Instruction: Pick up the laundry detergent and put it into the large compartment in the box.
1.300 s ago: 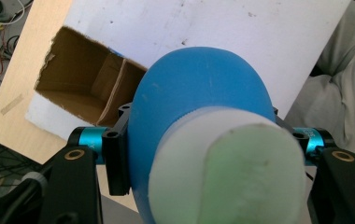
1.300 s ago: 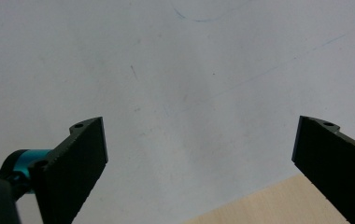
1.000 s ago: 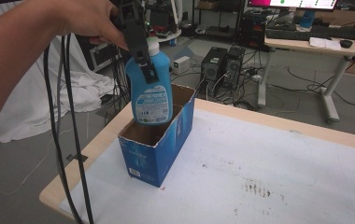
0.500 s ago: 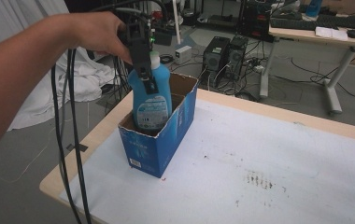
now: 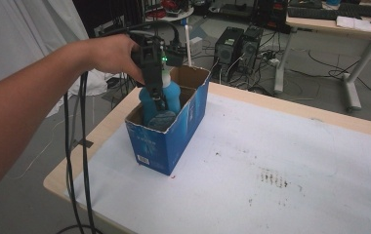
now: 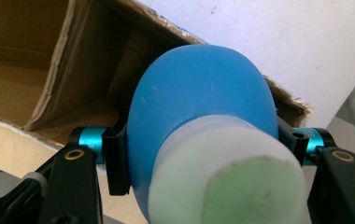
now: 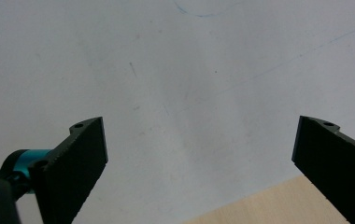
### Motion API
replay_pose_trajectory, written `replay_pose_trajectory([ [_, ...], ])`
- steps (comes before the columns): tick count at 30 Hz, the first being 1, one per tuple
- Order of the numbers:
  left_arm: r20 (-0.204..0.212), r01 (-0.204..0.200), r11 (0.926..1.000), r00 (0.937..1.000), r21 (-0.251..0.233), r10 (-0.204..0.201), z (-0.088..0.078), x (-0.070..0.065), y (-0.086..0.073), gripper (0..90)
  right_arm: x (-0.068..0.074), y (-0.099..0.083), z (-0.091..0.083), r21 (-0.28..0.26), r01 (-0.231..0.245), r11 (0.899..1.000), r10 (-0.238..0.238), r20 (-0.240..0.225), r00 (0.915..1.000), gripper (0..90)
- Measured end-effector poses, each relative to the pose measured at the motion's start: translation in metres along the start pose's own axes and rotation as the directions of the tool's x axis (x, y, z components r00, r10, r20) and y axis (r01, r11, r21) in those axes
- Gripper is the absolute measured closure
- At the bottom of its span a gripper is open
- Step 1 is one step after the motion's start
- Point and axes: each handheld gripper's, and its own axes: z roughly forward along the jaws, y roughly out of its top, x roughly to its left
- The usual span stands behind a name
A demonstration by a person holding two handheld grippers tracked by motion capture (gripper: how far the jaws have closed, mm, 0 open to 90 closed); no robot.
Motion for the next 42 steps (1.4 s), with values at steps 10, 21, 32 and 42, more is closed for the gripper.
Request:
replay_pose_trajectory([
  [10,0.010,0.001,0.9996,1.0000,0.027,-0.001,0.030,0.003,-0.001,38.0,0.000,0.002,0.002,0.005,0.003,1.000,-0.003,-0.003,1.0000,2.5],
  [21,0.020,0.006,0.9990,0.9998,0.044,-0.007,0.046,0.005,-0.002,37.9,0.000,0.002,0.003,0.010,0.000,1.000,0.000,-0.005,1.0000,2.5],
  [32,0.032,0.021,0.9992,0.9992,0.035,-0.022,0.050,0.008,-0.003,37.7,0.000,0.003,0.004,0.014,0.009,1.000,-0.009,-0.006,0.9999,2.5],
  [42,0.025,0.055,0.9985,0.9982,-0.003,-0.055,0.049,0.015,-0.005,34.3,0.001,0.002,0.003,0.015,0.009,1.000,-0.009,-0.004,1.0000,2.5],
])
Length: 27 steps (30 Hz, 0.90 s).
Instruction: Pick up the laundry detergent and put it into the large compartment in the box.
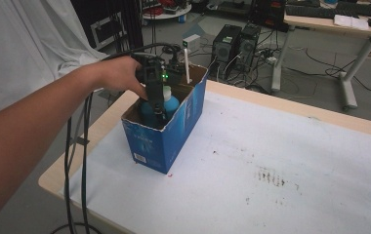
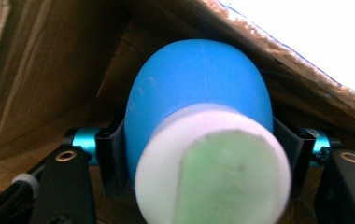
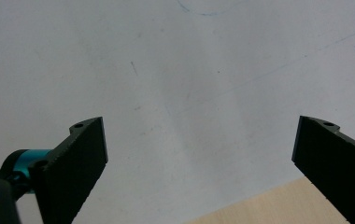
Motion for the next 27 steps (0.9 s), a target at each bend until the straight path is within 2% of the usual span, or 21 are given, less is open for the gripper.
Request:
replay_pose_trajectory([
  [4,-0.006,0.020,0.9996,0.9998,-0.018,-0.020,-0.003,0.002,-0.004,30.6,0.001,0.000,0.000,-0.002,0.003,1.000,-0.003,0.000,1.0000,2.5],
  [8,-0.003,0.021,0.9991,0.9998,-0.036,-0.022,-0.007,0.001,-0.006,30.6,0.002,0.001,0.000,0.000,0.004,1.000,-0.004,0.002,1.0000,2.5],
  [10,-0.004,0.028,0.9985,0.9996,-0.046,-0.028,-0.010,0.001,-0.007,26.5,0.002,0.001,0.000,0.000,0.002,1.000,-0.002,0.002,1.0000,2.5],
  [15,-0.009,0.040,0.9976,0.9991,-0.056,-0.041,-0.017,-0.001,-0.010,26.4,0.004,0.002,-0.001,-0.002,0.006,1.000,-0.006,0.002,1.0000,2.5],
  [22,-0.024,0.037,0.9945,0.9989,-0.098,-0.040,-0.034,-0.005,-0.014,26.4,0.006,0.001,-0.004,-0.009,0.006,1.000,-0.006,0.006,1.0000,2.5],
  [27,-0.057,0.030,0.9923,0.9977,-0.120,-0.037,-0.050,-0.011,-0.015,26.4,0.008,0.001,-0.006,-0.014,0.008,1.000,-0.008,0.007,0.9999,2.5],
])
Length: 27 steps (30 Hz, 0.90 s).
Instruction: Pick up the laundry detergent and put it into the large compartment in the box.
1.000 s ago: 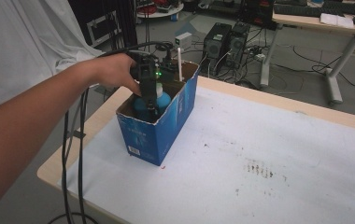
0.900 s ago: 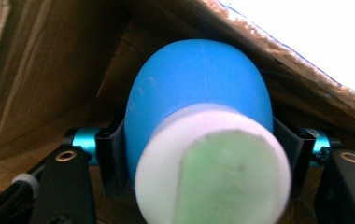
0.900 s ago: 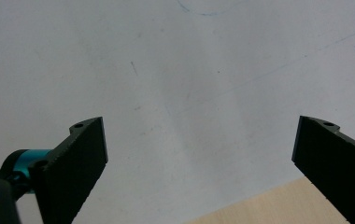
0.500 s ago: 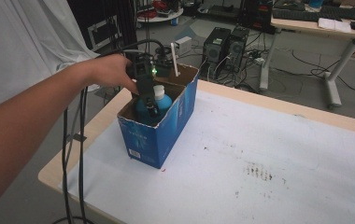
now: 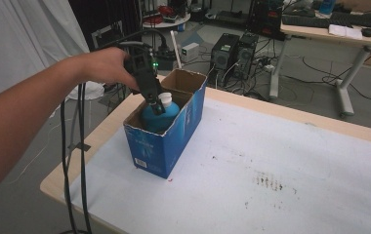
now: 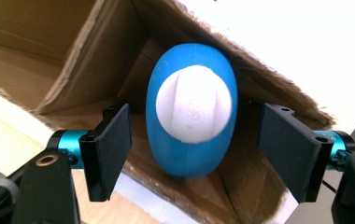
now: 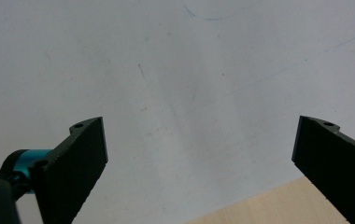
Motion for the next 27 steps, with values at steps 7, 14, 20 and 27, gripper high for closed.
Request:
replay_pose_trajectory([
  [7,-0.014,-0.007,0.9992,0.9999,-0.040,0.007,-0.023,-0.012,0.006,22.7,0.003,0.000,-0.004,-0.005,0.000,1.000,0.000,0.010,1.0000,2.5],
  [14,-0.038,-0.005,0.9976,0.9993,-0.069,0.002,-0.037,-0.030,0.017,16.7,0.005,-0.002,-0.008,-0.013,0.001,1.000,-0.001,0.018,0.9998,2.5],
  [20,-0.046,-0.065,0.9927,0.9971,-0.102,0.060,-0.044,-0.045,0.032,16.7,0.009,-0.001,-0.010,-0.016,0.005,1.000,-0.005,0.022,0.9997,2.5],
  [27,-0.033,-0.114,0.9841,0.9933,-0.136,0.111,-0.041,-0.063,0.054,16.7,0.013,0.000,-0.012,-0.020,0.008,1.000,-0.007,0.028,0.9996,2.5],
])
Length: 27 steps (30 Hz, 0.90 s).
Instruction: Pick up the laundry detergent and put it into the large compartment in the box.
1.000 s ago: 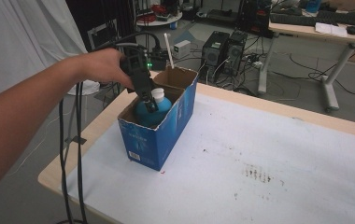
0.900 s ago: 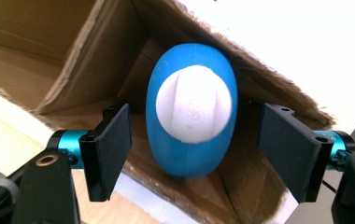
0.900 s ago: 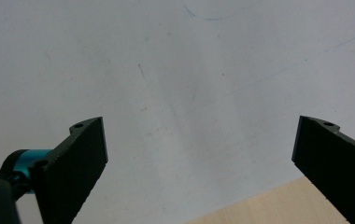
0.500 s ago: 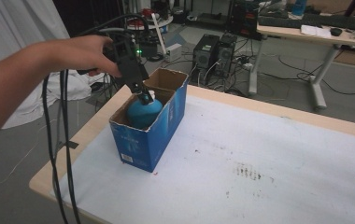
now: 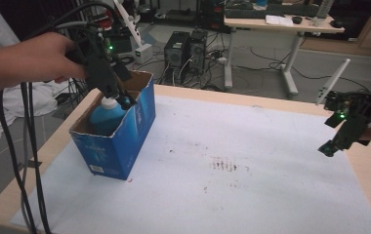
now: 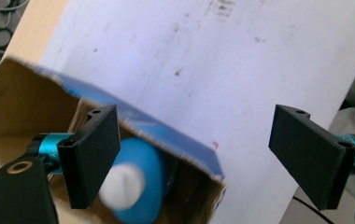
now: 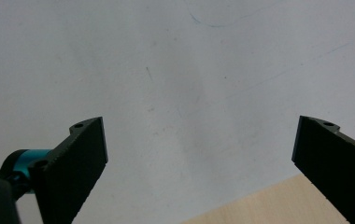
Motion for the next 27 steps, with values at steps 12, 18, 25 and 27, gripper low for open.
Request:
replay_pose_trajectory([
  [12,0.050,-0.098,0.9952,0.9940,0.008,0.097,0.041,-0.029,0.043,2.2,0.006,0.000,-0.002,-0.008,0.002,1.000,-0.002,0.002,1.0000,2.5],
  [18,0.056,-0.134,0.9902,0.9897,0.041,0.131,0.061,-0.036,0.057,1.6,0.009,-0.002,0.000,-0.016,-0.004,1.000,0.004,-0.004,1.0000,2.5],
  [25,0.080,-0.145,0.9881,0.9868,0.051,0.141,0.080,-0.046,0.076,1.7,0.012,-0.004,0.004,-0.023,-0.005,1.000,0.004,-0.013,0.9999,2.5],
  [27,0.085,-0.153,0.9866,0.9854,0.058,0.147,0.085,-0.048,0.081,1.7,0.012,-0.004,0.005,-0.027,-0.005,1.000,0.005,-0.013,0.9999,2.5],
])
